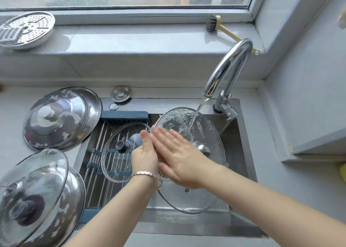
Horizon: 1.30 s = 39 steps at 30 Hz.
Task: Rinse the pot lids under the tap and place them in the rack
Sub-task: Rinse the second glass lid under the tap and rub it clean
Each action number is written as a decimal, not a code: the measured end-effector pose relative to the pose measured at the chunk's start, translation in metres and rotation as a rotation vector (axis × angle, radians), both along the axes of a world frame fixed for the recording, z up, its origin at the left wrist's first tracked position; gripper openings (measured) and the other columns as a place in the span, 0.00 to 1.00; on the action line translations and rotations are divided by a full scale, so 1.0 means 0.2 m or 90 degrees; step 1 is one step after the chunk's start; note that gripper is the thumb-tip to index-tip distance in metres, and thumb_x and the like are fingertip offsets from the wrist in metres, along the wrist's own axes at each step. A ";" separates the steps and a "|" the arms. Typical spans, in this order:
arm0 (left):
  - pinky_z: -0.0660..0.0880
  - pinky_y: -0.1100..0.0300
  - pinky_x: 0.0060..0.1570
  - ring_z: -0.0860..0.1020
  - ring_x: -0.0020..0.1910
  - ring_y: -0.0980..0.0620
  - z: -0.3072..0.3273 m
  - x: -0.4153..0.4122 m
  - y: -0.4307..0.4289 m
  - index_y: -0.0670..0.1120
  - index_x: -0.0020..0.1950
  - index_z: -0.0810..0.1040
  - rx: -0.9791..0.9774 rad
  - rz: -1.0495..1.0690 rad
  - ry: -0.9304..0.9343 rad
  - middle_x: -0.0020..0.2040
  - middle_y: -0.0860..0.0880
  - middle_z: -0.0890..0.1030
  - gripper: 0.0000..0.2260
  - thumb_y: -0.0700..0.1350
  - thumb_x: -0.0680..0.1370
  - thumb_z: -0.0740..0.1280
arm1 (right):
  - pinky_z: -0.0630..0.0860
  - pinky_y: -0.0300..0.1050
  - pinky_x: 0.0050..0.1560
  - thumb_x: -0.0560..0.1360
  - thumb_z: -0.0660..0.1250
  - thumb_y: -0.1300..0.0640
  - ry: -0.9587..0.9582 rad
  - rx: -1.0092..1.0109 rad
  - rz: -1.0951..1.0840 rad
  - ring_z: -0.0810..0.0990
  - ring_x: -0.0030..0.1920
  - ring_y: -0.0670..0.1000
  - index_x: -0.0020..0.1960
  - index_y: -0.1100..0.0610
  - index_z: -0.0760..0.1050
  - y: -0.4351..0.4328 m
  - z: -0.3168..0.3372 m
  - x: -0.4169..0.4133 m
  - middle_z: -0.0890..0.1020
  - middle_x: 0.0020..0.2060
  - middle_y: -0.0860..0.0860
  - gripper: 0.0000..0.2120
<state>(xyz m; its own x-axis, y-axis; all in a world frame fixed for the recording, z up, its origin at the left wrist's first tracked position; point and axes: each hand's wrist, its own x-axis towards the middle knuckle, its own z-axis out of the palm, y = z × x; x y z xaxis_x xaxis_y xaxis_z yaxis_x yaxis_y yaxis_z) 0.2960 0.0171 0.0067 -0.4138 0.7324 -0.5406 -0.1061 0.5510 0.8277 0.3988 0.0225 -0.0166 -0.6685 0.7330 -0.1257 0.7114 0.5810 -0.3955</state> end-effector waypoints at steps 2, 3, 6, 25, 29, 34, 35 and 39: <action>0.77 0.58 0.29 0.79 0.27 0.48 -0.01 -0.01 0.01 0.44 0.32 0.75 -0.004 0.008 0.008 0.25 0.47 0.78 0.27 0.62 0.77 0.51 | 0.31 0.42 0.72 0.76 0.39 0.43 0.007 0.025 0.006 0.31 0.72 0.47 0.72 0.53 0.33 0.02 -0.02 0.01 0.33 0.71 0.48 0.30; 0.77 0.60 0.25 0.79 0.23 0.49 0.00 -0.01 0.01 0.43 0.32 0.75 -0.002 0.012 -0.014 0.22 0.47 0.78 0.27 0.62 0.77 0.51 | 0.33 0.44 0.74 0.76 0.38 0.42 0.011 0.018 -0.066 0.32 0.73 0.47 0.73 0.53 0.33 0.06 -0.03 0.02 0.33 0.72 0.48 0.30; 0.73 0.63 0.16 0.76 0.16 0.54 0.00 0.02 0.02 0.41 0.31 0.74 0.007 0.012 -0.038 0.17 0.49 0.76 0.28 0.60 0.78 0.52 | 0.35 0.48 0.75 0.80 0.43 0.45 0.024 -0.077 -0.256 0.32 0.74 0.47 0.75 0.56 0.35 0.14 0.01 0.01 0.35 0.75 0.51 0.31; 0.77 0.64 0.22 0.82 0.26 0.51 -0.04 -0.10 0.02 0.37 0.41 0.74 0.020 0.167 -0.199 0.26 0.46 0.82 0.25 0.60 0.78 0.55 | 0.34 0.37 0.72 0.76 0.38 0.43 0.211 -0.106 -0.451 0.36 0.72 0.37 0.74 0.50 0.40 -0.10 -0.26 0.10 0.42 0.74 0.42 0.28; 0.77 0.63 0.22 0.82 0.25 0.51 -0.06 -0.11 0.03 0.38 0.41 0.73 0.023 0.210 -0.226 0.25 0.46 0.82 0.25 0.60 0.78 0.53 | 0.29 0.38 0.71 0.74 0.35 0.36 0.145 -0.049 -0.319 0.30 0.72 0.40 0.73 0.52 0.35 -0.21 -0.23 0.02 0.35 0.72 0.44 0.33; 0.78 0.62 0.24 0.82 0.26 0.51 -0.03 -0.14 0.02 0.38 0.43 0.73 0.028 0.197 -0.203 0.26 0.46 0.82 0.25 0.60 0.78 0.53 | 0.40 0.44 0.75 0.80 0.44 0.46 0.172 -0.178 -0.547 0.42 0.76 0.47 0.76 0.58 0.45 0.06 -0.28 0.20 0.46 0.77 0.51 0.29; 0.78 0.62 0.24 0.82 0.26 0.50 -0.03 -0.13 0.01 0.37 0.43 0.73 0.030 0.194 -0.193 0.26 0.46 0.82 0.25 0.60 0.78 0.54 | 0.42 0.44 0.75 0.81 0.46 0.48 0.206 -0.194 -0.575 0.44 0.76 0.48 0.76 0.59 0.48 0.10 -0.28 0.22 0.49 0.77 0.52 0.27; 0.78 0.61 0.25 0.82 0.26 0.49 -0.02 -0.09 0.00 0.37 0.42 0.74 0.025 0.174 -0.165 0.26 0.45 0.82 0.25 0.59 0.78 0.55 | 0.56 0.46 0.73 0.80 0.49 0.47 0.383 -0.136 -0.515 0.60 0.72 0.48 0.69 0.57 0.68 0.13 -0.16 0.14 0.68 0.70 0.51 0.23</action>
<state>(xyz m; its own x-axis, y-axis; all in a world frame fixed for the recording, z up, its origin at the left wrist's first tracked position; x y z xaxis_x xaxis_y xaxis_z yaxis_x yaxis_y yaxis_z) 0.2772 0.0162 0.0036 -0.4507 0.6363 -0.6262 -0.4532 0.4413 0.7745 0.4260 0.0482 -0.0482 0.0201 0.9932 -0.1148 0.5088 -0.1090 -0.8540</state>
